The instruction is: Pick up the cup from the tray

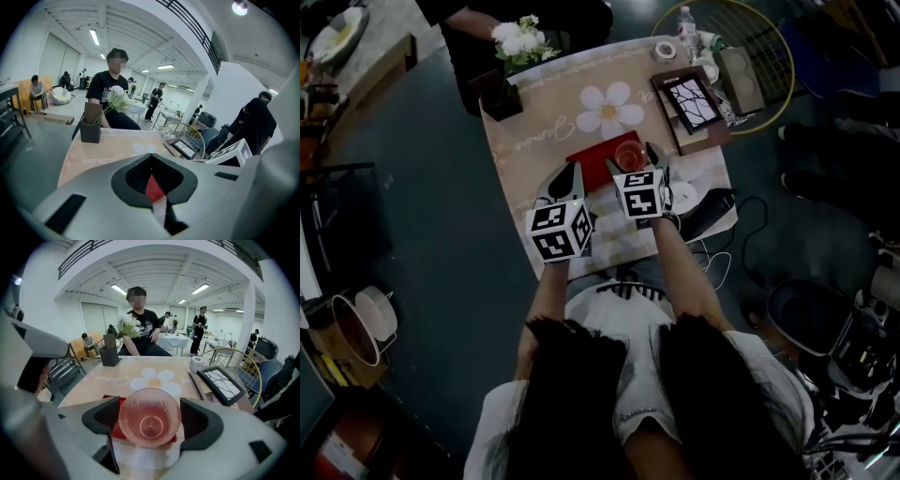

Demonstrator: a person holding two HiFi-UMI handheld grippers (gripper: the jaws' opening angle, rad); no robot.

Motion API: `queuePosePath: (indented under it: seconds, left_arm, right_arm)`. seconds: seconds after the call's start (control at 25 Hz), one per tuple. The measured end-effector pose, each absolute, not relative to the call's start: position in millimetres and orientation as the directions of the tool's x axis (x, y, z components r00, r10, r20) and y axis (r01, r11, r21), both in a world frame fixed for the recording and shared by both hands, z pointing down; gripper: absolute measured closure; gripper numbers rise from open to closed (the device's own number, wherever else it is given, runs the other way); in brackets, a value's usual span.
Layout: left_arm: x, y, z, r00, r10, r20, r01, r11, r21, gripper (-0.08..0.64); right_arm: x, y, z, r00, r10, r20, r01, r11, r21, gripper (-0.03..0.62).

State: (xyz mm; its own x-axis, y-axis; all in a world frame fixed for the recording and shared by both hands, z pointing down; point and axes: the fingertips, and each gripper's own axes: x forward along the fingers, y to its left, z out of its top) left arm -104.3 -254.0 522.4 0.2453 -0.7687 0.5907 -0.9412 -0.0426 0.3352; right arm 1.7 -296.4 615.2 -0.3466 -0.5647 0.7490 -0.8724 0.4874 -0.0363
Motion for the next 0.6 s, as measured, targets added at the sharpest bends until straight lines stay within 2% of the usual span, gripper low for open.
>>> queuePosePath:
  seconds: [0.32, 0.6]
  left_arm:
    - [-103.5, -256.9, 523.8, 0.233, -0.771, 0.593, -0.943, -0.031, 0.331, 0.554]
    - [-106.0, -255.1, 521.6, 0.226, -0.775, 0.590, -0.946, -0.031, 0.323, 0.554]
  right_arm:
    - [2.7, -295.7, 622.1, -0.337, -0.520, 0.785, -0.860, 0.509, -0.032, 0.196]
    - [1.6, -289.7, 608.9, -0.355, -0.529, 0.771, -0.858, 0.513, -0.043, 0.198]
